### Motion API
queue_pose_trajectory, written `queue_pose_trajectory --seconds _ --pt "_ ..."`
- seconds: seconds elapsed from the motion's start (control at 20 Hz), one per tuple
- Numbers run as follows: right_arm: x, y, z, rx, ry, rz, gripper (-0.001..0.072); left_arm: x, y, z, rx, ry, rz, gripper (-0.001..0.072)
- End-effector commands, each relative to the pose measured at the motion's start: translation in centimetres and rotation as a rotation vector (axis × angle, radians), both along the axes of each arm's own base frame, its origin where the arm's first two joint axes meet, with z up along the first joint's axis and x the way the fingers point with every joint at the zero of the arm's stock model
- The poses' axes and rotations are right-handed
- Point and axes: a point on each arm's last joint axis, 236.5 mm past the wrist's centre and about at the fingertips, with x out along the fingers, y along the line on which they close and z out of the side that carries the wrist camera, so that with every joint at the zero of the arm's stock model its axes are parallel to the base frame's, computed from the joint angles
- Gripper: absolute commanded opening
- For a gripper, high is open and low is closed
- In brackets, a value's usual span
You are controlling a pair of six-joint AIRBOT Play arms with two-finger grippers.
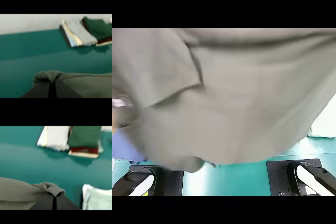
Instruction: Fold the shirts.
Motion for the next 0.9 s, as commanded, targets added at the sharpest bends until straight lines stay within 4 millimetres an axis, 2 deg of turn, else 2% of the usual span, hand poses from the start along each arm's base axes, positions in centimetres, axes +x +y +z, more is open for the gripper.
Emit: queue_pose_trajectory --seconds 0.0,0.1,0.2,0.25,0.35,0.45,0.55,0.6,0.7,0.85 --pt "4.5 0.4 -11.7 0.005 0.341 0.02 0.0015 6.3 -0.7 -14.6 0.041 0.403 -0.013 0.003" --pt "6.2 0.4 -19.2 0.009 0.53 0.023 0.0014 9.3 -0.9 -22.9 0.058 0.561 -0.012 0.003" --pt "8.1 0.2 -25.4 0.028 0.642 0.016 0.0015 11.4 -0.9 -29.6 0.066 0.68 -0.005 0.003" --pt "9.0 0.1 -27.8 0.035 0.677 0.011 0.0014 12.3 -1.0 -32.2 0.08 0.716 -0.013 0.003" --pt "11.7 -0.1 -31.0 0.044 0.691 -0.001 0.0014 14.5 -0.9 -35.3 0.095 0.714 -0.014 0.003" --pt "14.2 -0.4 -32.1 0.046 0.679 -0.005 0.0015 16.5 -0.9 -36.2 0.084 0.668 0.009 0.0029" --pt "15.9 -0.6 -31.6 0.043 0.661 -0.005 0.0015 17.5 -0.7 -35.3 0.078 0.626 0.02 0.003" --pt "16.2 -0.7 -31.2 0.039 0.661 0.0 0.0015 17.4 -0.5 -34.7 0.076 0.634 0.017 0.003" --pt "15.7 -1.5 -30.4 0.024 0.669 0.01 0.0015 15.4 0.0 -34.4 0.093 0.723 -0.008 0.003" --pt "13.3 -3.3 -30.5 0.041 0.74 -0.016 0.0015 11.4 0.4 -36.4 0.136 0.888 -0.069 0.003"
